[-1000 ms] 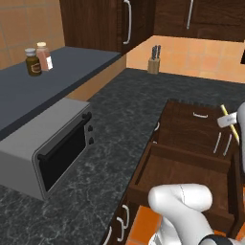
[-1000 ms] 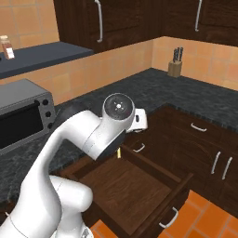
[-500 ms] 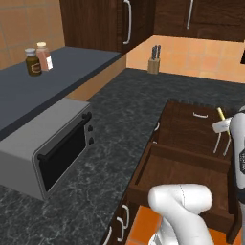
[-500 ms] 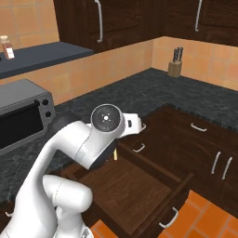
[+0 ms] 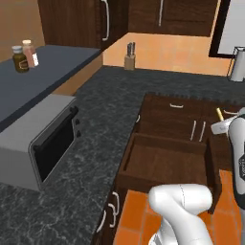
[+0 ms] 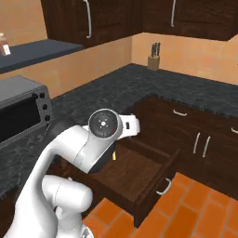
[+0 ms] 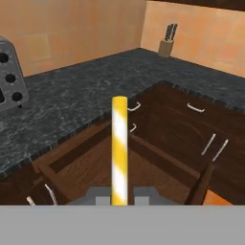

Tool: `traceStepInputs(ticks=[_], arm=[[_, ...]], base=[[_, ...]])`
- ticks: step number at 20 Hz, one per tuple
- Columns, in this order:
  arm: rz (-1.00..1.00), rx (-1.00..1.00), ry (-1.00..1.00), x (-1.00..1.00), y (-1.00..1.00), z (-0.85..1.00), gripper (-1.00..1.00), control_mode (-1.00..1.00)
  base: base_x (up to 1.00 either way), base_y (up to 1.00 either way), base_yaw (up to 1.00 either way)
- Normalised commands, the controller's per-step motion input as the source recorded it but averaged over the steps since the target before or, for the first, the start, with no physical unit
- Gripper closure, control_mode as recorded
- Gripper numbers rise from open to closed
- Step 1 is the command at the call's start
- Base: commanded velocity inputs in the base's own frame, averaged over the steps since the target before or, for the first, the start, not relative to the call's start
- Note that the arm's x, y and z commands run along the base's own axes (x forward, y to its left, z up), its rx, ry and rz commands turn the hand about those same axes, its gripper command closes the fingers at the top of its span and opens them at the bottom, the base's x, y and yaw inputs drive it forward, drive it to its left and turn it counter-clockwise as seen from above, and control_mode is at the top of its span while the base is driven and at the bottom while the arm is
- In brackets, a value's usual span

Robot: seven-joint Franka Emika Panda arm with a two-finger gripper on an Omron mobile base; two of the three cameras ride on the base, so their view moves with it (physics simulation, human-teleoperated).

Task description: Take a straw from the drawer in front and place it inside the glass cup on the dining counter.

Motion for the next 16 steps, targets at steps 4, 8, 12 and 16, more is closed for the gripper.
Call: traceStepInputs(ticks=[4,8,12,16], arm=[[0.0,0.0,0.0,0.0,0.0,0.0,1.0,1.0],[0.0,0.0,0.0,0.0,0.0,0.0,1.0,1.0],[0.0,0.0,0.0,0.0,0.0,0.0,1.0,1.0],[0.0,0.0,0.0,0.0,0.0,0.0,1.0,1.0]], base=[[-0.63,-0.06,-0.5],[-0.41,-0.18,-0.6],[-0.26,-0.3,-0.6],[-0.14,-0.4,-0.56]])
